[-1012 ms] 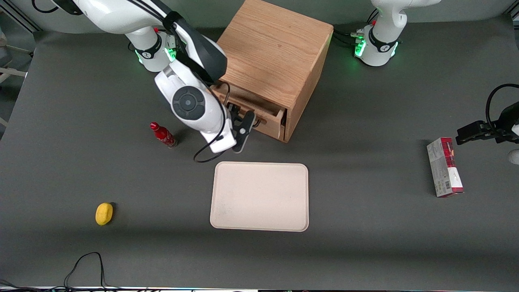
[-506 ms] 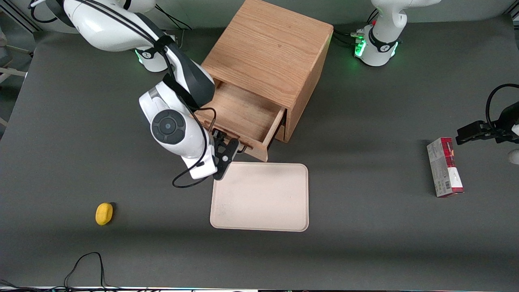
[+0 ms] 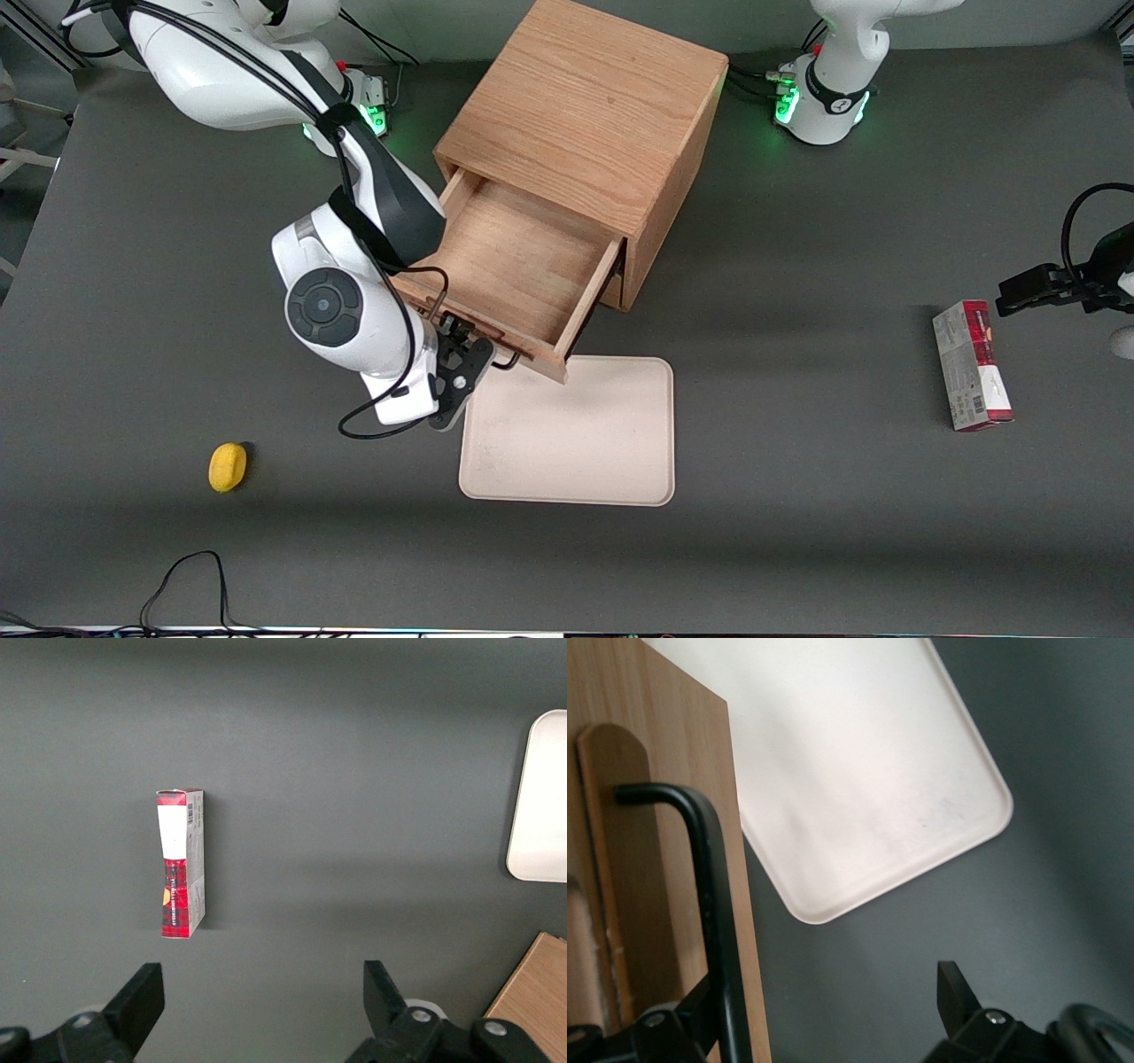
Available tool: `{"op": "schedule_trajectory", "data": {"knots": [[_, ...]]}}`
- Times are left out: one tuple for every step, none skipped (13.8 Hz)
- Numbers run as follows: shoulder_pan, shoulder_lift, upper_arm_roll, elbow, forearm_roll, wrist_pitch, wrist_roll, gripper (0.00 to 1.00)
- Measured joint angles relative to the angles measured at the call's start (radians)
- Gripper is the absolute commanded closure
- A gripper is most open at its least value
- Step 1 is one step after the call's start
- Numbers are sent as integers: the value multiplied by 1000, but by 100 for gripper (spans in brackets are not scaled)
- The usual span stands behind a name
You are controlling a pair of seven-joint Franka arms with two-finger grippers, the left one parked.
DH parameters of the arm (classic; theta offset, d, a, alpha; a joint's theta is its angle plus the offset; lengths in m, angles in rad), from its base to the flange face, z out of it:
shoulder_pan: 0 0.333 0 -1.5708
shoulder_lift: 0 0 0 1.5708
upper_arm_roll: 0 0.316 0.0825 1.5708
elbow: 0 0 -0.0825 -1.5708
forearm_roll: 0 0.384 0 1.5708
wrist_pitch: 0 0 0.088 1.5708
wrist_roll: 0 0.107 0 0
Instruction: Open upper drawer
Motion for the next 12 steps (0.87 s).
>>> {"op": "schedule_trajectory", "data": {"knots": [[0, 0, -9, 7, 0, 0, 0, 0], [-1, 0, -14, 11, 0, 0, 0, 0], [0, 0, -18, 16, 0, 0, 0, 0], [0, 0, -25, 22, 0, 0, 0, 0], [0, 0, -32, 30, 0, 0, 0, 0], [0, 0, -38, 39, 0, 0, 0, 0], [0, 0, -41, 50, 0, 0, 0, 0], [0, -1, -41, 62, 0, -1, 0, 0], [0, -6, -42, 74, 8, -1, 1, 0], [2, -19, -49, 87, 32, -1, 4, 0], [5, -43, -76, 97, 69, -2, 5, 0], [9, -76, -121, 99, 105, -12, 5, 0]]}}
